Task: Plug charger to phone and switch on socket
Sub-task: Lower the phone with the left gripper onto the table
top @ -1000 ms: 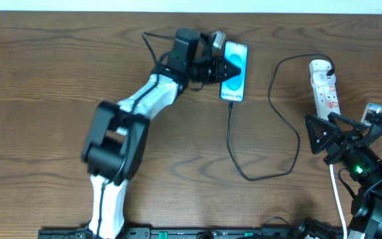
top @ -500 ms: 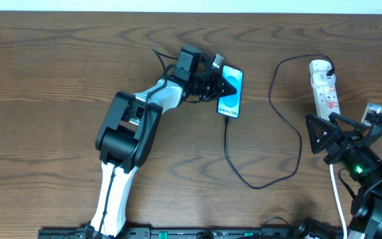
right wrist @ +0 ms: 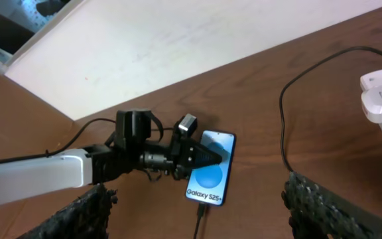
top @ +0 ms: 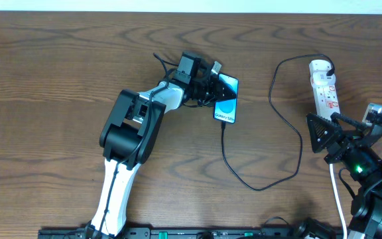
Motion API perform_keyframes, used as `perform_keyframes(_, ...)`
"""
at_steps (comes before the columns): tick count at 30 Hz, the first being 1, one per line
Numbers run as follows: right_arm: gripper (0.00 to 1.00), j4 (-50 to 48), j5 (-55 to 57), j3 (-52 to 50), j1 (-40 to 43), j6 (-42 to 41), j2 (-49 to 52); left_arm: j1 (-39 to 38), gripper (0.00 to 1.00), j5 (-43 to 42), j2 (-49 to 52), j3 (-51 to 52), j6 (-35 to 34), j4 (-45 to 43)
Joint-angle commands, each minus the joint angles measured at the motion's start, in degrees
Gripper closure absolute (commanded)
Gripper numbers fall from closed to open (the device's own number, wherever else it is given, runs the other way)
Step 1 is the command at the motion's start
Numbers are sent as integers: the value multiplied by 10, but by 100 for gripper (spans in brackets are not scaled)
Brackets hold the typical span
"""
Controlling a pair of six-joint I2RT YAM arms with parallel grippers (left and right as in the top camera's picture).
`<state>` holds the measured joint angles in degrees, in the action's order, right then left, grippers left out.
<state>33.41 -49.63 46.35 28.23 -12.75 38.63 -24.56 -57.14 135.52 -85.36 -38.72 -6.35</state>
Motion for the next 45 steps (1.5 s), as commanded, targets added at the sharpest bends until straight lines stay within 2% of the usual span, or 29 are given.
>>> perform_keyframes(1, 19, 1, 0, 7, 2, 6, 1, -2, 61, 6, -5, -11, 10, 3)
perform_keyframes(7, 18, 3, 0, 7, 2, 6, 1, -2, 46, 18, -5, -11, 63, 39)
perform_keyframes(14, 18, 7, 2, 7, 2, 6, 1, -2, 35, 182, -5, -11, 127, 197)
perform_keyframes(18, 18, 8, 2, 7, 2, 6, 1, -2, 33, 240, -5, -11, 182, 254)
perform_keyframes(25, 18, 14, 2, 7, 2, 6, 1, -2, 33, 242, -5, -11, 249, 259)
perform_keyframes(36, 15, 31, 30, 7, 2, 6, 2, -2, 32, 283, -5, -11, 254, 299)
perform_keyframes(37, 14, 34, 36, 7, 2, 6, 3, -2, 18, 283, -5, -11, 254, 301)
perform_keyframes(39, 13, 41, 49, 7, 2, 6, 5, -2, 14, 283, -5, -11, 254, 308)
perform_keyframes(45, 8, 61, 87, 7, 2, 6, 14, 4, 12, 283, -6, -11, 254, 323)
